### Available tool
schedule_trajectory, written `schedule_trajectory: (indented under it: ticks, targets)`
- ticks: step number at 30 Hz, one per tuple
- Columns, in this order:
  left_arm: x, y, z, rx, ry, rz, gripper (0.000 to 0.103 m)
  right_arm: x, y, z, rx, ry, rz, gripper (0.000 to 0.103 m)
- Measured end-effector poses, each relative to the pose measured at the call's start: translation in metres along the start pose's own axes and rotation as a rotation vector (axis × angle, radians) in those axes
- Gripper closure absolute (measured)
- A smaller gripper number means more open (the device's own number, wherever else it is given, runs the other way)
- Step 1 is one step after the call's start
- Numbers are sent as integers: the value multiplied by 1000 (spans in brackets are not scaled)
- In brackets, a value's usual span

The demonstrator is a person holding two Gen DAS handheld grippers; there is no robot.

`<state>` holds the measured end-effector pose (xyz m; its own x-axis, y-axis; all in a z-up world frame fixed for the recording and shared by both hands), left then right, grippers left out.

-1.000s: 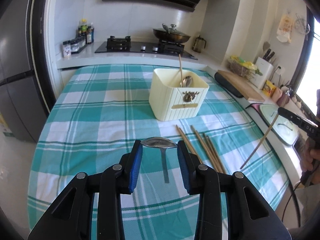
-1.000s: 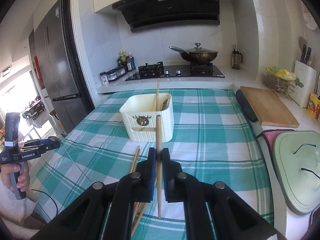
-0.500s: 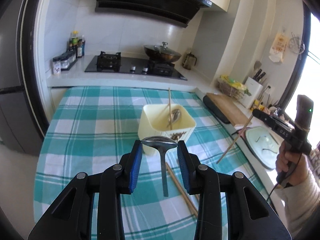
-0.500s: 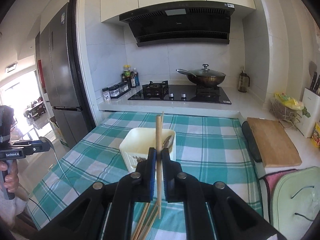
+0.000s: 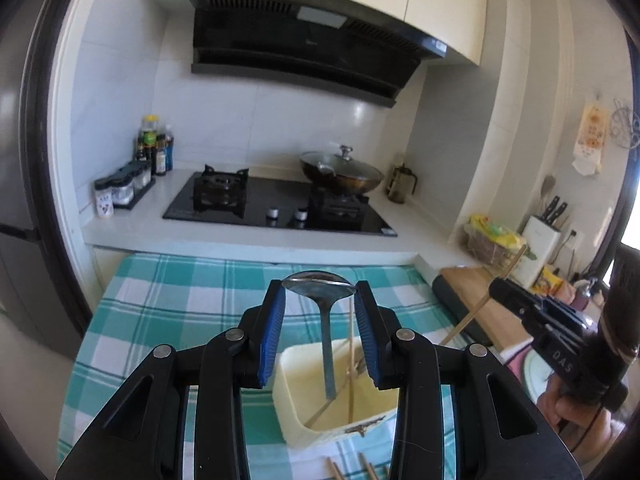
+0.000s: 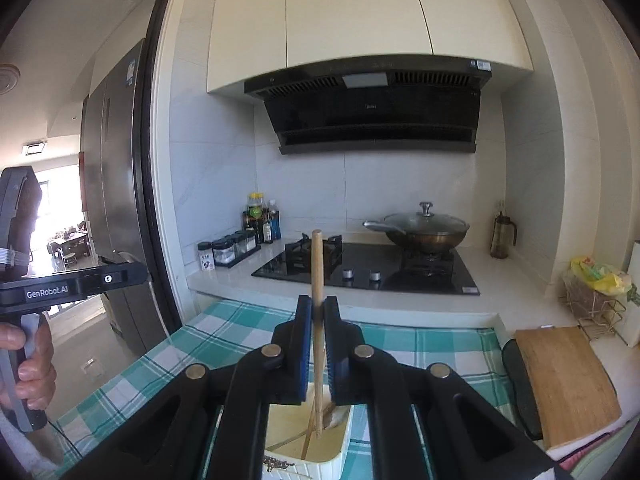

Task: Organize utensils
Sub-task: 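Open the left tool over the caddy dropping the spoon while the right tool drops its chopstick, then move both open tools back over the loose wooden chopsticks on the cloth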

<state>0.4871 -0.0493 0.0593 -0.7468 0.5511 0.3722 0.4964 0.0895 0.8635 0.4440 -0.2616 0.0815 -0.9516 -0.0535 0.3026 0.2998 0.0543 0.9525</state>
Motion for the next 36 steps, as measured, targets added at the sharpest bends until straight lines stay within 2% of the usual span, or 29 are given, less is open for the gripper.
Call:
schedule_trajectory:
  ticks: [7, 9, 11, 14, 15, 16, 18, 19, 21, 25, 28, 31, 33, 35, 36]
  targets:
    - [-90, -56, 28, 79, 24, 282, 68, -85, -59, 7, 33, 6, 361, 97]
    - [-103, -69, 32, 78, 33, 334, 68, -98, -73, 7, 33, 4, 427, 96]
    - [-110, -78, 34, 70, 48, 354, 67, -108, -83, 8, 28, -2, 460, 96]
    - [-109, -82, 32, 67, 57, 366, 65, -114, -91, 7, -5, -8, 463, 93]
    - [-104, -82, 31, 63, 56, 361, 62, -113, -92, 7, -16, -3, 460, 86]
    - [-97, -82, 29, 53, 56, 358, 54, -111, -91, 6, -27, -3, 451, 76]
    - [-76, -84, 25, 20, 62, 346, 40, -99, -88, 3, -43, -3, 418, 71]
    - [-63, -87, 23, 8, 69, 344, 32, -92, -86, 3, -39, 2, 405, 71]
    - [-35, -105, 22, -3, 74, 356, 22, -70, -85, 1, -13, 5, 376, 71]
    - [4, -168, 20, -13, 74, 447, 19, -20, -108, -3, 73, -8, 364, 68]
    - [25, -232, 20, -8, 97, 489, 19, 18, -156, -9, 108, -21, 402, 67]
    - [34, -287, 23, 37, 151, 470, 19, 52, -221, -16, 101, -68, 448, 67]
    - [30, -313, 23, 65, 169, 473, 19, 66, -262, -24, 68, -101, 496, 67]
    - [22, -331, 22, 78, 180, 471, 19, 76, -292, -33, 50, -173, 532, 67]
    - [20, -337, 19, 54, 198, 458, 18, 79, -303, -38, 31, -194, 541, 67]
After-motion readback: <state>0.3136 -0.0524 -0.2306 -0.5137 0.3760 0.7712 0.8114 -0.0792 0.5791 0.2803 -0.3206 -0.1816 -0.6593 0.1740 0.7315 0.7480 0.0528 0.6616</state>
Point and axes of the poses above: each gripper's, at about its wrist camera, not at the fingertips, and x roughly against the way its jaws point, z to its left, y to its top, the point moved 5 cm from there along -x, roughly the way its jaws point, and after that the axes turned 15 degrees about -y, right-handed, at the moved point
